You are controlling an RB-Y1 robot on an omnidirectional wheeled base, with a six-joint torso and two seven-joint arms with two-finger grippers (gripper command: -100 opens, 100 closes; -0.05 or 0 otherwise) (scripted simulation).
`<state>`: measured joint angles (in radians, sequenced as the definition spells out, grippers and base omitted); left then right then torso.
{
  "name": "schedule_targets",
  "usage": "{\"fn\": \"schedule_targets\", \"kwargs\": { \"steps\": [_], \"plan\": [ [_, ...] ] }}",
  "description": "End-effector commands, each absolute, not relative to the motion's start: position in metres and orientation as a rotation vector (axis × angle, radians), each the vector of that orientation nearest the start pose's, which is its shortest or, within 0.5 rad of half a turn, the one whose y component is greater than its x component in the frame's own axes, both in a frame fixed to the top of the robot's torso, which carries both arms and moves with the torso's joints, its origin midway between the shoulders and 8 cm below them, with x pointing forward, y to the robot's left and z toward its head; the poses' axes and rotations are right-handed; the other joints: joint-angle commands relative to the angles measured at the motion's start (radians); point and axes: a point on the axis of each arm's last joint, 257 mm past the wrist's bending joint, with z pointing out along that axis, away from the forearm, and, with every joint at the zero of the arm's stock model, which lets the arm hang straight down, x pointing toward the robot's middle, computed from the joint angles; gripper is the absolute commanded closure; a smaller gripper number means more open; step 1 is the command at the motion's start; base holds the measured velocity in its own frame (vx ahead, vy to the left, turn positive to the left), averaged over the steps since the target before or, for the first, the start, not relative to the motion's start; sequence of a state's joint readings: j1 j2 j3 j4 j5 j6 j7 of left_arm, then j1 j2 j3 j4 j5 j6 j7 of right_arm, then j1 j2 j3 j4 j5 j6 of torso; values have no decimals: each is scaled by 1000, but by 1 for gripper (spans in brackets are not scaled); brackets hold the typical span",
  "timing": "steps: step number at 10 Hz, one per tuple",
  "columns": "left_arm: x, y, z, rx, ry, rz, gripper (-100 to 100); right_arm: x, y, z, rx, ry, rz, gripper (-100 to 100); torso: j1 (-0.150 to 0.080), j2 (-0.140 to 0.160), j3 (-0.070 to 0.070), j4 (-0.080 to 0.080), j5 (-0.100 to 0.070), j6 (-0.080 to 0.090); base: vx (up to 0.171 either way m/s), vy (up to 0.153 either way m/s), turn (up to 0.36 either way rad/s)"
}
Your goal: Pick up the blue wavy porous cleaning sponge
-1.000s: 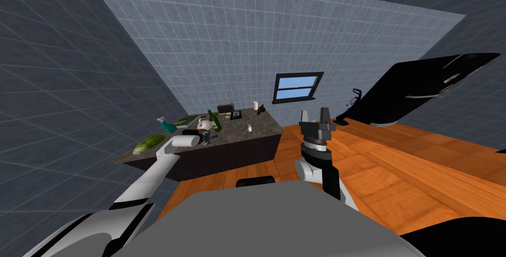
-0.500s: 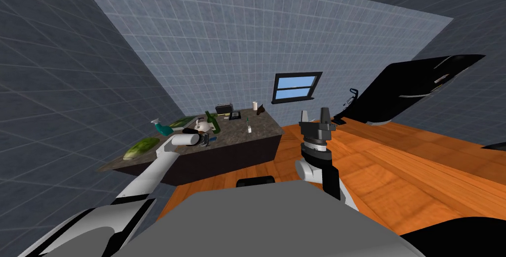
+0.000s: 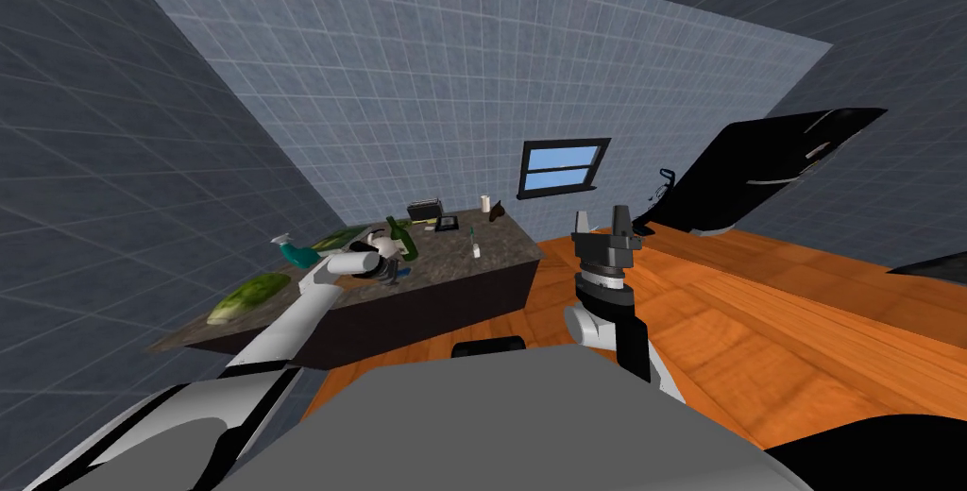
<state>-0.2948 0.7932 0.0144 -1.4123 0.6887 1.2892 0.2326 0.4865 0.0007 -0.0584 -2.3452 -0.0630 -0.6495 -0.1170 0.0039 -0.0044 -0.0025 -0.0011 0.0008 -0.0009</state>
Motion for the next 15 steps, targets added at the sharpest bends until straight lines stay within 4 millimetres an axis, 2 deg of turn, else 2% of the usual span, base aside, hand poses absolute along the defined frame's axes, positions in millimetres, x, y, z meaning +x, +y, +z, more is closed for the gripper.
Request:
{"fn": "schedule_targets", "kwargs": {
  "steps": [1, 12, 14, 15],
  "plan": [
    [461, 462, -306, -2215, 1712, -375, -100, 296, -294, 83, 530, 390, 1445, 0, 0, 0, 0, 0, 0, 0, 63, 46, -47],
    [406, 443, -323, -2458, 1873, -164, -100, 296, -294, 83, 530, 390, 1445, 0, -1, 1, 1, 0, 0, 0, 57, 42, -47],
    [406, 443, -323, -2461, 1875, -163, -100, 296, -294, 83, 530, 390, 1445, 0, -1, 2, 1, 0, 0, 0, 30, 34, -21],
    [406, 442, -324, -2463, 1878, -159, 0, 296, -294, 83, 530, 390, 1445, 0, -2, 3, 2, 1, 0, -1, 0, 0, 0]
  ]
}}
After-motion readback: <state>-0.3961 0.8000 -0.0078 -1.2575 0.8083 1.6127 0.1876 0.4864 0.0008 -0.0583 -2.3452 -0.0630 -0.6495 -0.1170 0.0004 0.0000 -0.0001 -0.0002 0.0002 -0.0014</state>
